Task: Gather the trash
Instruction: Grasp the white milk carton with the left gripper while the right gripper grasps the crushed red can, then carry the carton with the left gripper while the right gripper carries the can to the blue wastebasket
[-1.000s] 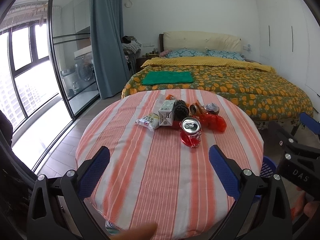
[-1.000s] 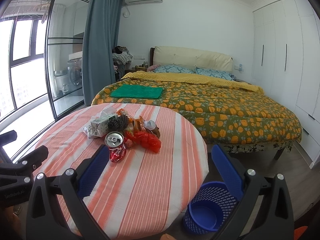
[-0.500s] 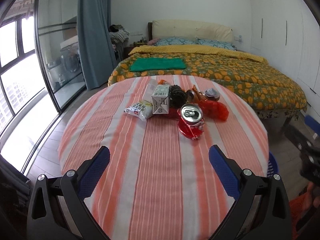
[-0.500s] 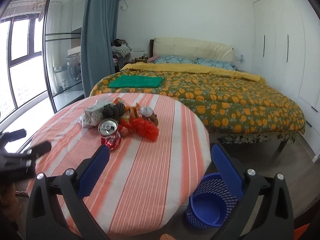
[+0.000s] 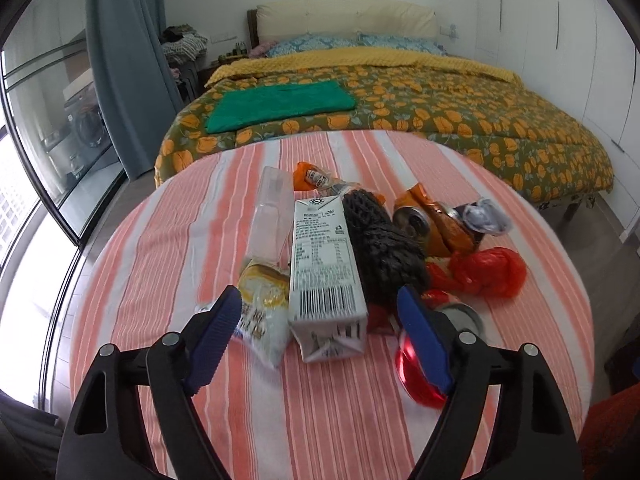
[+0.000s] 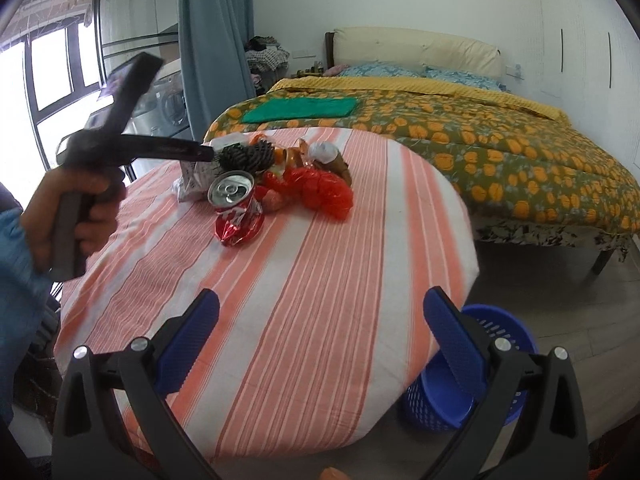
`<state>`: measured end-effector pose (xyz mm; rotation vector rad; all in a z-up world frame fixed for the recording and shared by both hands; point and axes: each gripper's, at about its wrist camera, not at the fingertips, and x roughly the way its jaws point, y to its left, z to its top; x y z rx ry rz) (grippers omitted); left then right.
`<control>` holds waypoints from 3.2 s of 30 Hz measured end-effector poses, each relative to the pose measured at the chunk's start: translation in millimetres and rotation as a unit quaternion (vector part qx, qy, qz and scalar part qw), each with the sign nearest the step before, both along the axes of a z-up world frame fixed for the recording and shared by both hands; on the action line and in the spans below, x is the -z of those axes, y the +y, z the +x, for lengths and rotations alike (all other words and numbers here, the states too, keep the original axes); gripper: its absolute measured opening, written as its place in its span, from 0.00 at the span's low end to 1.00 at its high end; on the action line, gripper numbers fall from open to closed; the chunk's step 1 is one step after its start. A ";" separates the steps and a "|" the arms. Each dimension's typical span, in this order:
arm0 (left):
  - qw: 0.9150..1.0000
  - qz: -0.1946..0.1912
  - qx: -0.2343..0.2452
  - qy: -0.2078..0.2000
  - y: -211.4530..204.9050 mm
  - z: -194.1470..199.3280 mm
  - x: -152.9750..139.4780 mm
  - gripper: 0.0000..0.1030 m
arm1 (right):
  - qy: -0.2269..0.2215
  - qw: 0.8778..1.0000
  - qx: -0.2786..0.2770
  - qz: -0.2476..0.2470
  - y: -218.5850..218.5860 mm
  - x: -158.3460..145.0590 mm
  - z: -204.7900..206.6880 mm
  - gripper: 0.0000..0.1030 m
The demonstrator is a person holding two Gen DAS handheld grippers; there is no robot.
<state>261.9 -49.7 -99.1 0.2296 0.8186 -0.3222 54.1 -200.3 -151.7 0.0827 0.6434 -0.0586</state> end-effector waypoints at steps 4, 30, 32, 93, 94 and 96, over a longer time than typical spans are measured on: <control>1.000 -0.010 0.002 0.013 1.8 13.6 8.5 0.73 | 0.006 1.000 -0.009 -0.001 2.1 3.9 3.3 0.96; 0.994 -0.080 -0.062 0.027 74.1 -145.9 48.1 0.38 | 0.129 0.983 -0.127 0.019 58.1 42.3 165.7 0.94; 0.994 -0.082 -0.063 0.033 74.1 -146.8 52.8 0.46 | 0.134 0.983 -0.124 0.014 64.6 47.4 181.3 0.79; 0.957 -0.085 0.208 0.182 -341.6 -173.6 98.4 0.37 | 0.122 0.965 0.162 0.168 -342.4 71.9 6.4 0.52; 0.958 -0.082 0.207 0.182 -347.0 -172.5 105.6 0.37 | 0.122 0.963 0.165 0.174 -347.4 76.2 8.1 0.52; 0.959 -0.076 0.206 0.182 -358.2 -167.8 117.6 0.38 | 0.123 0.958 0.171 0.192 -358.4 85.6 12.2 0.53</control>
